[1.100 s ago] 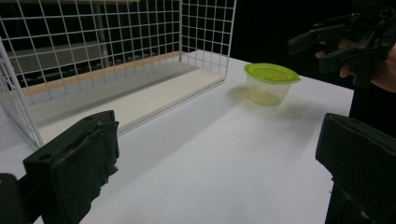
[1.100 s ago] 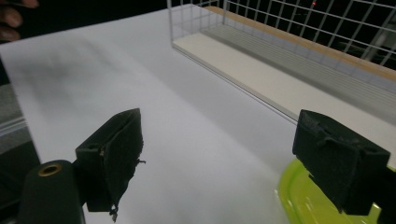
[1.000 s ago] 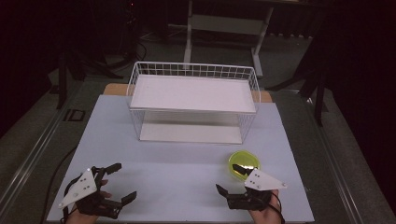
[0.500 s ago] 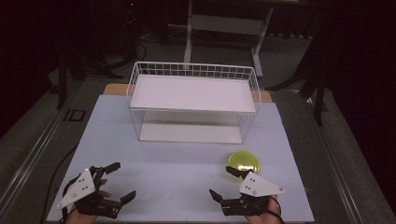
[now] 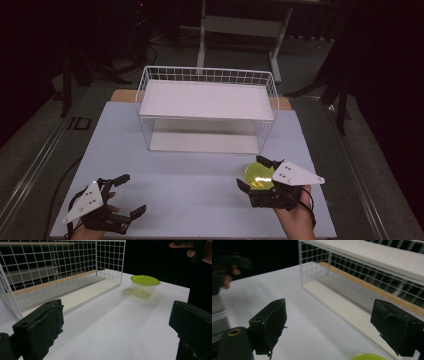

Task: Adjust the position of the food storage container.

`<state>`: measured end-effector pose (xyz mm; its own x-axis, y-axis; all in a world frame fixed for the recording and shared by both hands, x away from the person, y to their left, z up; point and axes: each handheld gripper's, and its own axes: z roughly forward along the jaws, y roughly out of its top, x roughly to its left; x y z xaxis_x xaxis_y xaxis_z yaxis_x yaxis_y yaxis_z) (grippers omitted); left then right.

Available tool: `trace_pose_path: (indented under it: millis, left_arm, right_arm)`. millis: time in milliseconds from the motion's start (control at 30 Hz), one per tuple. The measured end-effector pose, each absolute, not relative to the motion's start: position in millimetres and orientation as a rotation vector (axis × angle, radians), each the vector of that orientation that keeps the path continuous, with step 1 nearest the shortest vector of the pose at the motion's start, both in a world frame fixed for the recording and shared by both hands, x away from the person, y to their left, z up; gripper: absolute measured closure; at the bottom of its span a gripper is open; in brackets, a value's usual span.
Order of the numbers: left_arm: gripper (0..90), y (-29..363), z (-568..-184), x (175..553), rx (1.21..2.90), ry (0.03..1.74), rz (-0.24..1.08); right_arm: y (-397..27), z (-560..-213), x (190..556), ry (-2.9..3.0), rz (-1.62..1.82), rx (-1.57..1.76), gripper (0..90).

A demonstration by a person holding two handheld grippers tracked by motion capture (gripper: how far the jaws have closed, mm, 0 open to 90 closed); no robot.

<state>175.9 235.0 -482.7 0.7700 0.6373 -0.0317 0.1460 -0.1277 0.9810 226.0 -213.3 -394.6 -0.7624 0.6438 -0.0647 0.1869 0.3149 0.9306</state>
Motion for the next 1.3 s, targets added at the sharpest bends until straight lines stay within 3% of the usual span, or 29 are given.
trace_pose_path:
  millis: [300, 433, 467, 567, 700, 933, 1200, 1300]
  left_arm:
    - [0.4, 232, -485, 177, 1.694, 0.607, 0.486]
    - [0.4, 232, -486, 177, 1.69, 0.609, 0.475]
    - [0.4, 232, -486, 177, 1.687, 0.611, 0.472]
    - [0.4, 232, -485, 177, 1.683, 0.609, 0.472]
    - [0.4, 232, -485, 177, 1.685, 0.6, 0.473]
    - [0.4, 231, -485, 177, 1.685, 0.602, 0.463]
    - [0.4, 231, -486, 178, 1.683, 0.603, 0.454]
    - [0.4, 232, -486, 178, 1.684, 0.605, 0.453]
  right_arm:
    - [-223, -396, 247, 2.147, 1.423, 0.757, 13.9]
    - [-231, -401, 257, 2.116, 1.411, 0.793, 19.2]
    - [-236, -403, 261, 2.101, 1.406, 0.821, 26.0]
    - [-241, -404, 263, 2.097, 1.377, 0.851, 31.3]
    - [-251, -411, 261, 2.048, 1.282, 0.897, 49.6]
    - [-270, -426, 265, 2.035, 1.256, 1.007, 61.1]
    - [-293, -450, 264, 2.062, 1.152, 1.098, 87.2]
    - [-301, -457, 262, 2.072, 1.123, 1.13, 90.0]
